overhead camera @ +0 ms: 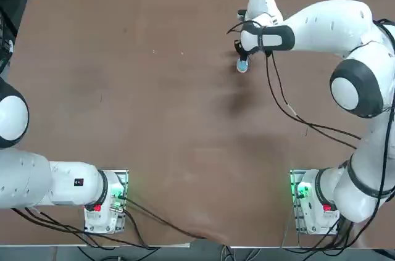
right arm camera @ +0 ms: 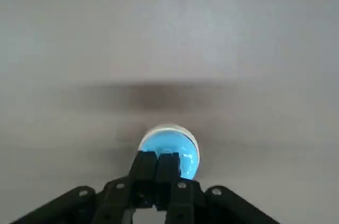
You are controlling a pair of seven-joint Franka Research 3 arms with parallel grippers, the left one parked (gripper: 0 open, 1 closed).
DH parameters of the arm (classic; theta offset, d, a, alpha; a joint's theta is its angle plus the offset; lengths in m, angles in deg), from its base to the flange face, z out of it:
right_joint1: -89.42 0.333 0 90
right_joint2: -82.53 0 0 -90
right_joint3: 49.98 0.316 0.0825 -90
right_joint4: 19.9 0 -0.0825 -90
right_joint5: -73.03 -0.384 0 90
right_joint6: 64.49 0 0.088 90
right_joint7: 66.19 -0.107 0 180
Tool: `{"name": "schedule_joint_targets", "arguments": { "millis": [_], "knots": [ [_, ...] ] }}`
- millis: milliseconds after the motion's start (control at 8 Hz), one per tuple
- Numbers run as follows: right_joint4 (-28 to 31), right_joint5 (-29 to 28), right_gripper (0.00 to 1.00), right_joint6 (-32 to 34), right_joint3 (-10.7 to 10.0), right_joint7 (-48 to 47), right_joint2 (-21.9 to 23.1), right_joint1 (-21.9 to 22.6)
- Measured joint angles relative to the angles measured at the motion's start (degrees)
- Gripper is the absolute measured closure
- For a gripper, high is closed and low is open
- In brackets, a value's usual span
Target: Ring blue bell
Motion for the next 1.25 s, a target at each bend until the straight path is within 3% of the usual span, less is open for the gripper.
{"name": "schedule_joint_targets", "arguments": {
  "millis": [625, 1000, 1250],
  "knots": [
    [-10.6, 0.0, 0.99, 24.5, -1.7, -3.2, 8.1, -0.4],
    [-14.6, 0.1, 0.98, 30.6, -4.8, -2.4, 11.3, -3.7],
    [-15.1, 0.2, 0.68, 33.4, -6.0, 1.1, 14.4, -8.2]
  ]
}}
